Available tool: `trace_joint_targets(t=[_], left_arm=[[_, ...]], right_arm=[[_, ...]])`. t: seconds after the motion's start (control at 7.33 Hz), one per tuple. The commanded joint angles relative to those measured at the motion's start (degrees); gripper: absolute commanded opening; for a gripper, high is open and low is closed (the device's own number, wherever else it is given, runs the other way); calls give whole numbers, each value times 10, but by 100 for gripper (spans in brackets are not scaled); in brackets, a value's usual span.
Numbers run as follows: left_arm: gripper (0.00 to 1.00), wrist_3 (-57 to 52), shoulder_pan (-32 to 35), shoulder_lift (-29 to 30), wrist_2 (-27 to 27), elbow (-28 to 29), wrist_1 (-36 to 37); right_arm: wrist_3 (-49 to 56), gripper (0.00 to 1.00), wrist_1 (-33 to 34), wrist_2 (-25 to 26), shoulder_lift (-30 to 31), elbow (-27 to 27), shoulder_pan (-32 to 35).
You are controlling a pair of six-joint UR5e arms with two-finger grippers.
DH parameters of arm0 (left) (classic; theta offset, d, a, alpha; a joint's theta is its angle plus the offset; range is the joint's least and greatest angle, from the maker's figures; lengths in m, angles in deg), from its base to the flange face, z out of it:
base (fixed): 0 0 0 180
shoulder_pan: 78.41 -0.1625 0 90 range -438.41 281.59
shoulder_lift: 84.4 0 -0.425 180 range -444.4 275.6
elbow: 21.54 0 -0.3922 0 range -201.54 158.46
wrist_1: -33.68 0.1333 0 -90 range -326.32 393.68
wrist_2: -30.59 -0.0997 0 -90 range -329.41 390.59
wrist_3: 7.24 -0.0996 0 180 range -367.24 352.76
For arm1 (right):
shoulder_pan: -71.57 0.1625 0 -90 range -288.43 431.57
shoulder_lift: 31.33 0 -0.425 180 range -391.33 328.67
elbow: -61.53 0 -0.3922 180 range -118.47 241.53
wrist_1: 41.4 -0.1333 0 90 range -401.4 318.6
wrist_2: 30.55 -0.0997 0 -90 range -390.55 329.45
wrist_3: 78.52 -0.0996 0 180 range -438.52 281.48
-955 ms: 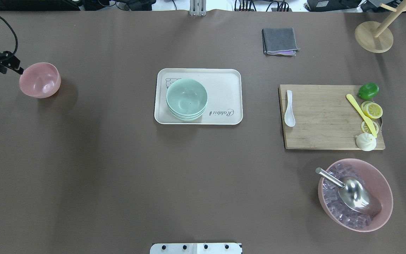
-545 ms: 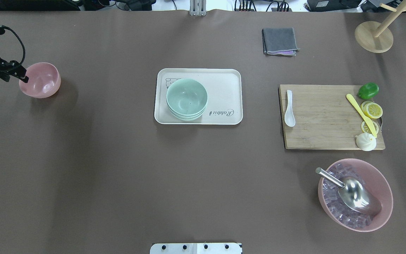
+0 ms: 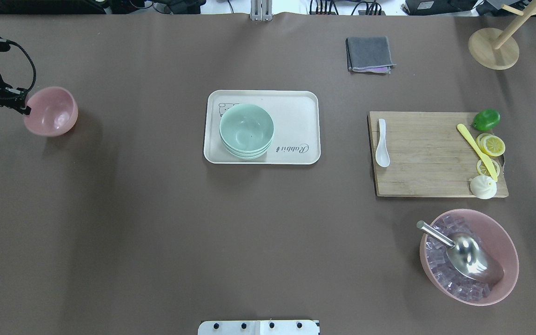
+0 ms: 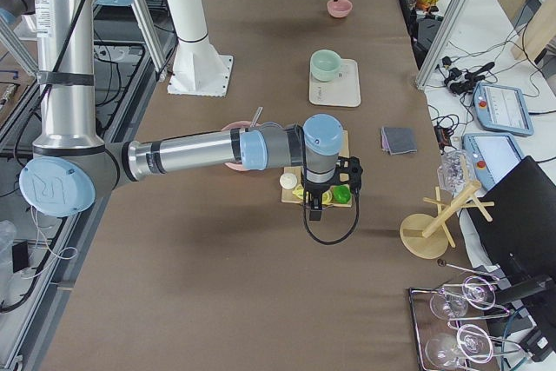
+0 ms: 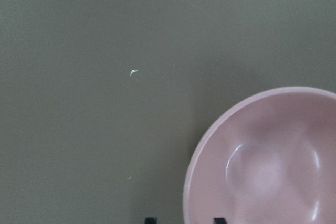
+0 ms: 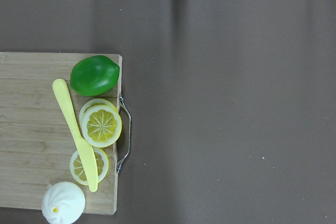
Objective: Stack pink bowl on green and place spoon
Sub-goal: 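Close the left gripper on the pink bowl's rim, then lift the pink bowl toward the tray while the right gripper reaches the spoon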
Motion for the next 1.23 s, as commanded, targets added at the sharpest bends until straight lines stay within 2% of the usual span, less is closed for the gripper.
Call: trace_joint_targets(t=[0.0,0.27,0.41,0.68,0.82,0.95,1.09], left_arm=[[0,16,21,3,27,-2,7],[0,25,79,8,112,-10,23],[0,35,83,14,144,-29,52],[0,190,78,51,146,-80,73],[0,238,72,72,146,-85,73],[0,277,54,79,143,-103,73],[0,322,40,83,140,-121,73]], right_arm=[[0,100,-1,-5,-3,0,-1],[-22,100,1,-12,-25,5,-1],[-50,100,1,-28,-46,6,-14],[-157,98,-4,-14,-92,5,-95],[-175,98,-7,1,-118,4,-133],[-246,98,-7,7,-152,-3,-176],[-309,97,-8,35,-183,-13,-217]])
